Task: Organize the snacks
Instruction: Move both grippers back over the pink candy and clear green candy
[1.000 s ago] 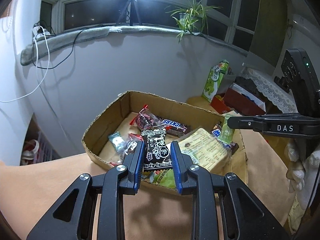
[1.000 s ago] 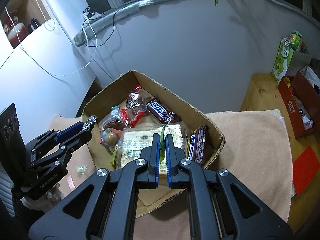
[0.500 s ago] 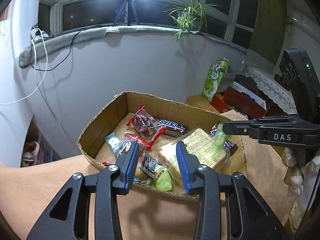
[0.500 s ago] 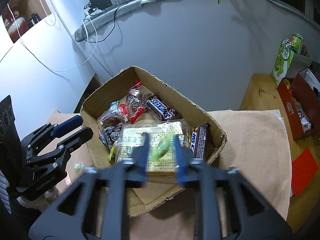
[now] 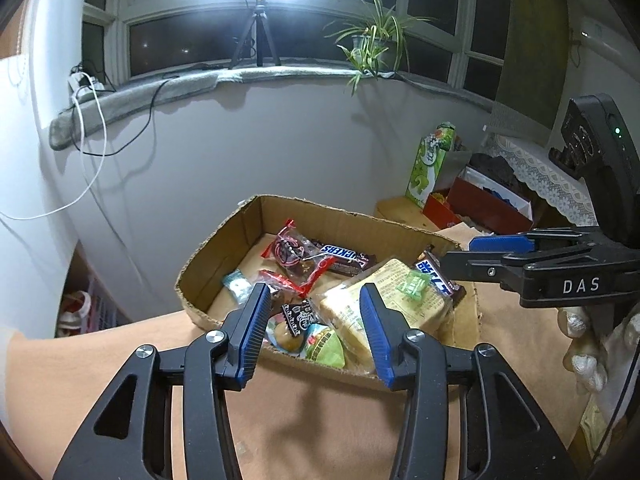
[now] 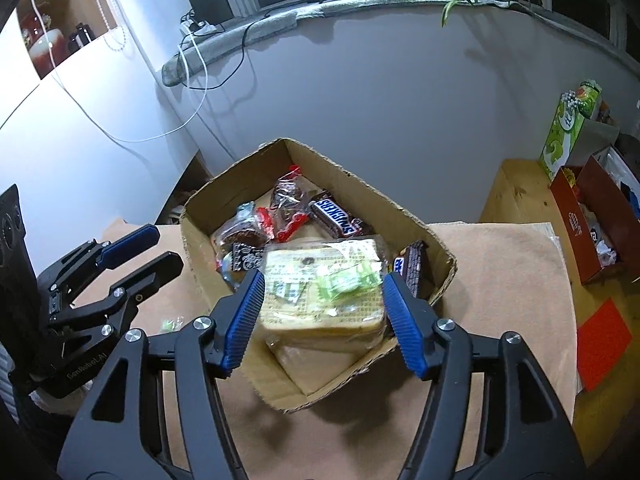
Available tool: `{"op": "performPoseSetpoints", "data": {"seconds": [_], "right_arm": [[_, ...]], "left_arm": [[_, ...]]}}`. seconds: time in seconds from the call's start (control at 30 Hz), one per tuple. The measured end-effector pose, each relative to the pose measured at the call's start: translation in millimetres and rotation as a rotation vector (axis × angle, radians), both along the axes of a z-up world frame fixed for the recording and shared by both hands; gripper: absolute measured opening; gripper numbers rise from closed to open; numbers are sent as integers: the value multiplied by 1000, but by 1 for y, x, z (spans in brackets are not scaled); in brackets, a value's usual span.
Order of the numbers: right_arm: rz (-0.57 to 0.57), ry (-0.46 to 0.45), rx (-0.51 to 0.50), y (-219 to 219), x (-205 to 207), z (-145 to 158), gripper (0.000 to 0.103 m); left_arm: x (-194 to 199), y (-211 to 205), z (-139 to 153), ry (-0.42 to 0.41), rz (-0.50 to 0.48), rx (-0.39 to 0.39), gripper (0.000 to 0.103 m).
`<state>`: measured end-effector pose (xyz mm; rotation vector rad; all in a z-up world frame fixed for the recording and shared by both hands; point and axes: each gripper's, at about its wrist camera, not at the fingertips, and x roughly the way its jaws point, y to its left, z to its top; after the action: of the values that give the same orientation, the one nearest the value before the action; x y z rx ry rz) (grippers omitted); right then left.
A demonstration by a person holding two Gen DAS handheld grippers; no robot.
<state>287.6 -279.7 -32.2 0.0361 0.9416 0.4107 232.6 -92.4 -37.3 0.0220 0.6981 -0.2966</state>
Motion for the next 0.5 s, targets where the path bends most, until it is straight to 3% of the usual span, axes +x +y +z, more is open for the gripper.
{"op": "performPoseSetpoints", "data": {"seconds": [0.5], "right_arm": [[63, -65, -48, 31, -53, 11, 64]], "left_arm": [[-51, 36, 15, -45, 48, -25, 45]]}}
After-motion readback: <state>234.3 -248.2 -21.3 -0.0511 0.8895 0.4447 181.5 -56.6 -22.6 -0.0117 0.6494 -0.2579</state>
